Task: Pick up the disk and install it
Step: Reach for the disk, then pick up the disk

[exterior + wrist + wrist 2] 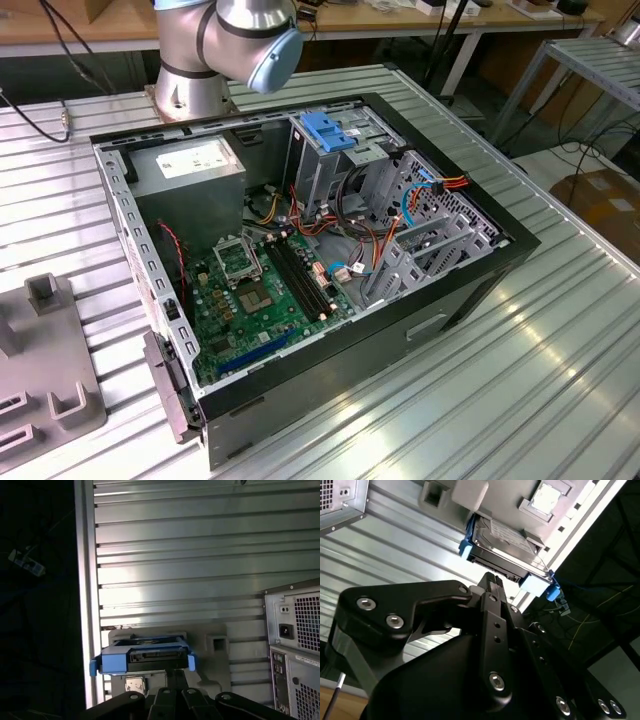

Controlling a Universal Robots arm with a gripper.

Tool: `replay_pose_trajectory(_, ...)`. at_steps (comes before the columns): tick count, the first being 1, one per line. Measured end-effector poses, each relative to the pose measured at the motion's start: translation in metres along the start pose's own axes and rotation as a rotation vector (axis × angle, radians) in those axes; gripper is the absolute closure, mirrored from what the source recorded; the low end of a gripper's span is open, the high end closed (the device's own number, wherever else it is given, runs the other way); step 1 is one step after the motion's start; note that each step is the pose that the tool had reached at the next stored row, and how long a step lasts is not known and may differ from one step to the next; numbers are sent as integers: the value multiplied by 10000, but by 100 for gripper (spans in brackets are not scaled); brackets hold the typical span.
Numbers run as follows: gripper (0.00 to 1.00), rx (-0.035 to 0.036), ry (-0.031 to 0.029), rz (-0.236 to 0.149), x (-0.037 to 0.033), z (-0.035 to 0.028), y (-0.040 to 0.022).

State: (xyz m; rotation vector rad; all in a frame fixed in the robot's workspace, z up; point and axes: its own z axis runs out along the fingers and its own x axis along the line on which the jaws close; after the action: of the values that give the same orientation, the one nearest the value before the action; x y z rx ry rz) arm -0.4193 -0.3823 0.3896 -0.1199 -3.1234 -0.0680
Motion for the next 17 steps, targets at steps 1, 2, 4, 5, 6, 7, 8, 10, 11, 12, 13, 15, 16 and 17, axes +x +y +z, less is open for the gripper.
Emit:
replay_pose_trajectory(1, 90, 1, 4, -1, 56, 5, -5)
replay_pose_trajectory(2, 90, 0, 4, -1, 106, 10, -9)
replay_pose_trajectory(4, 90, 1, 4, -1, 232, 23, -19)
replay_pose_trajectory(5, 90, 0, 4, 0, 289, 28, -23)
replay_pose_trajectory(6, 90, 0, 6, 0, 354, 30, -28)
replay_pose_trajectory(7, 90, 1, 11, 1, 398, 31, -31)
replay_pose_trajectory(8, 90, 0, 17, 0, 433, 33, -34)
replay_pose_trajectory(10, 90, 0, 18, -1, 434, 33, -35)
replay_pose_trajectory(11, 90, 1, 19, 0, 434, 32, -34)
replay_pose_trajectory(12, 90, 0, 18, 0, 435, 32, -34)
replay_pose_trajectory(13, 90, 1, 19, 0, 435, 32, -34)
replay_pose_trajectory(15, 90, 1, 19, 0, 435, 32, -35)
replay_pose_trajectory(16, 90, 1, 18, 0, 435, 32, -34)
replay_pose_trajectory(17, 90, 1, 18, 0, 436, 32, -35)
